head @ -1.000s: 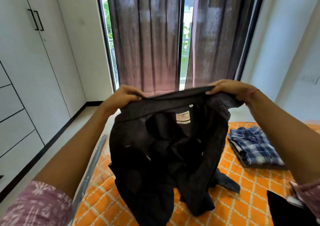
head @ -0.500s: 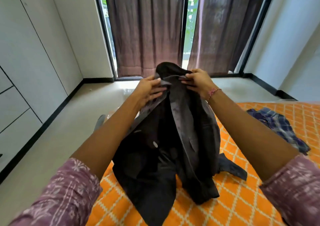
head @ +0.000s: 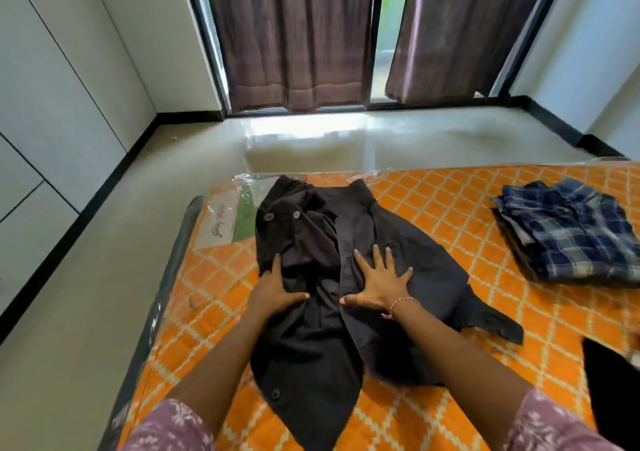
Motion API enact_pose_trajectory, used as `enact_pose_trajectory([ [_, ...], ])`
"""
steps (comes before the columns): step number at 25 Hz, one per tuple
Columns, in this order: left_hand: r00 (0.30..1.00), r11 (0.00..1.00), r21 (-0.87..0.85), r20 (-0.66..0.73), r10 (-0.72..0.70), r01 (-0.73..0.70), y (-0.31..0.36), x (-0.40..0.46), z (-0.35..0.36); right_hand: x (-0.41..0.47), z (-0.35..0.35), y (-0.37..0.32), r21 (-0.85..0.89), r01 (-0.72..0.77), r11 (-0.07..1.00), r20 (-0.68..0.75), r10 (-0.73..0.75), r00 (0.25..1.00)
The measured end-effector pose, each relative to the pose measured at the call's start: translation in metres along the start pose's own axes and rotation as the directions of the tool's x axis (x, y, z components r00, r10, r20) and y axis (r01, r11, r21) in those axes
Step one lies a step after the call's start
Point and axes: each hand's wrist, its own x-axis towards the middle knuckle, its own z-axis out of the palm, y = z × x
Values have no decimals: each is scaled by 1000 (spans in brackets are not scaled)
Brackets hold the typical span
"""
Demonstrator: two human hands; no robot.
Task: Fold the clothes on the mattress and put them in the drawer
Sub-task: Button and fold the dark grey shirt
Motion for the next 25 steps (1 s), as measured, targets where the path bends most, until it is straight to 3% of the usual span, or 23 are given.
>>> enact_pose_trajectory([
  [3,977,972,140,-131,-170,188,12,-6,34,0,6,0,-46,-36,998,38,37,999],
  [5,978,978,148,-168,-120,146,16,-13,39,-5,9,1,-89,-47,995,54,52,997],
  [7,983,980,197,-182,18,19,17,-27,46,-15,14,1,-166,-42,985,32,48,998],
  [10,982,888,453,-116,146,-79,18,-60,52,-43,27,6,-220,-26,975,-1,26,1000],
  [15,987,729,666,110,117,-161,14,-131,62,-110,53,-1,-111,-69,991,78,78,994],
  [17,976,845,490,132,171,-214,-2,-148,52,-136,54,-4,-75,-129,989,167,140,976],
  [18,984,952,255,81,156,-172,-12,-156,44,-146,50,-11,-54,-171,984,153,178,972],
  [19,997,997,-17,-20,78,-78,-21,-161,37,-152,42,-22,-21,-209,978,61,210,976],
  [20,990,970,-241,-122,-75,44,-28,-164,33,-152,30,-37,26,-206,978,-99,208,973],
  [21,961,901,-398,-132,-245,175,-32,-167,31,-148,20,-55,77,-132,988,-273,149,950],
  [22,943,829,-499,-65,-326,252,-32,-170,31,-143,8,-79,129,20,991,-389,32,921],
  [24,964,756,-616,23,-265,222,-30,-175,37,-132,-7,-126,222,274,936,-399,-169,901],
  [25,971,769,-617,-33,-235,165,-30,-178,36,-127,-8,-146,242,317,917,-357,-220,908],
])
